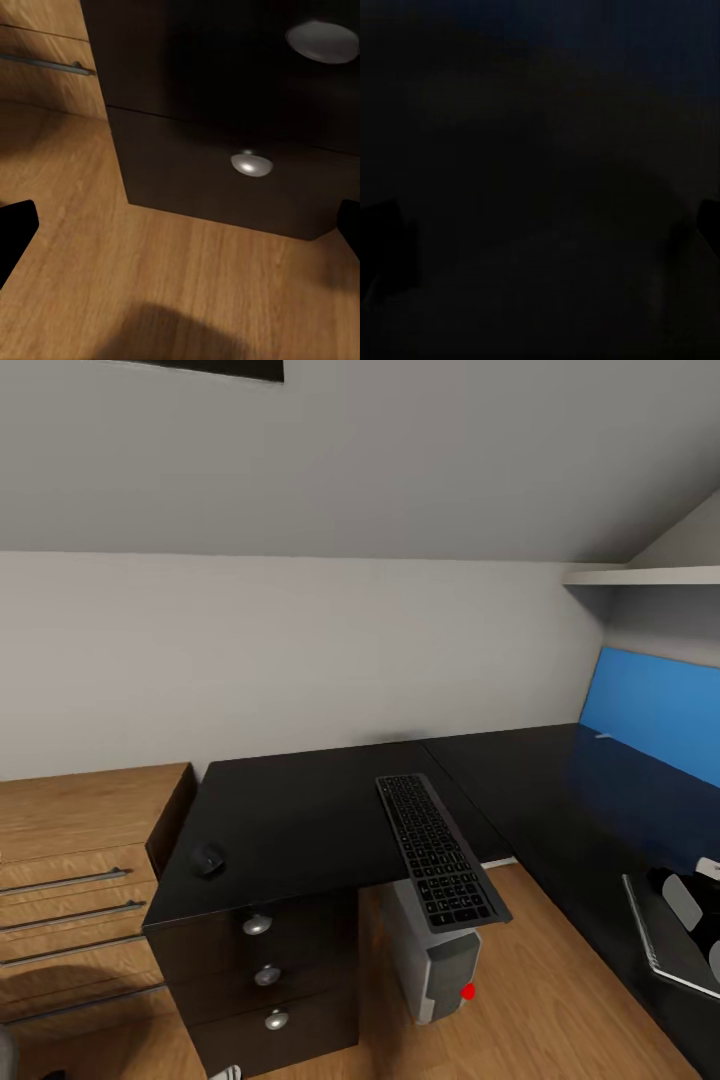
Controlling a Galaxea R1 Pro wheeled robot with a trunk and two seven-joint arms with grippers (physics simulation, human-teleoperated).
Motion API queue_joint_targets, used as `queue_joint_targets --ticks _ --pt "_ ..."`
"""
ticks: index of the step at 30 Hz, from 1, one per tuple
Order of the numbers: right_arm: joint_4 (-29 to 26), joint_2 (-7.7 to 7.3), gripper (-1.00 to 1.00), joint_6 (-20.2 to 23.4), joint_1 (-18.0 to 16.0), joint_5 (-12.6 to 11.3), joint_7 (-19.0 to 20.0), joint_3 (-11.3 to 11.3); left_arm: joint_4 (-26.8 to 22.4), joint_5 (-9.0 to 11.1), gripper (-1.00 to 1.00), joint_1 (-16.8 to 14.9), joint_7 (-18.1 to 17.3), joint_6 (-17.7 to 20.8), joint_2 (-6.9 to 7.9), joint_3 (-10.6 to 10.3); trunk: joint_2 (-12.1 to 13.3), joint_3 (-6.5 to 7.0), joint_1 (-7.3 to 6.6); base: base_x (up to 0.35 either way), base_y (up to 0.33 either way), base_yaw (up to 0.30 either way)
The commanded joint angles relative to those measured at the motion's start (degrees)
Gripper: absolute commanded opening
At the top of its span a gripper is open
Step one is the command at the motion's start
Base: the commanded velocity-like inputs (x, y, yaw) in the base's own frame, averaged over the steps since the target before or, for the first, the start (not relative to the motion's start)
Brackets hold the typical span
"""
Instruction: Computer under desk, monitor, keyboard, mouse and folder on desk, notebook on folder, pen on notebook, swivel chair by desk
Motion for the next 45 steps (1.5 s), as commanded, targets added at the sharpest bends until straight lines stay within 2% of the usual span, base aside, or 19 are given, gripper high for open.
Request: queue_joint_targets --ticks 1,11,45 --pt "2.82 0.03 1.00 0.56 0.03 -1.09 -0.10 0.00 -0.08 0.50 1.00 -0.04 0.13 -0.37 0.07 -0.15 -0.02 -0.05 0.00 0.000 0.043 0.000" --pt "2.82 0.03 1.00 0.56 0.03 -1.03 -0.10 0.00 -0.02 0.50 1.00 -0.03 0.05 -0.37 0.01 -0.15 -0.02 -0.05 0.00 0.000 0.150 0.000" --pt "2.69 0.03 1.00 0.56 0.03 -1.09 -0.01 0.02 0.17 0.58 1.00 -0.04 -0.07 -0.28 -0.08 -0.24 -0.02 -0.05 0.00 -0.008 0.058 0.000"
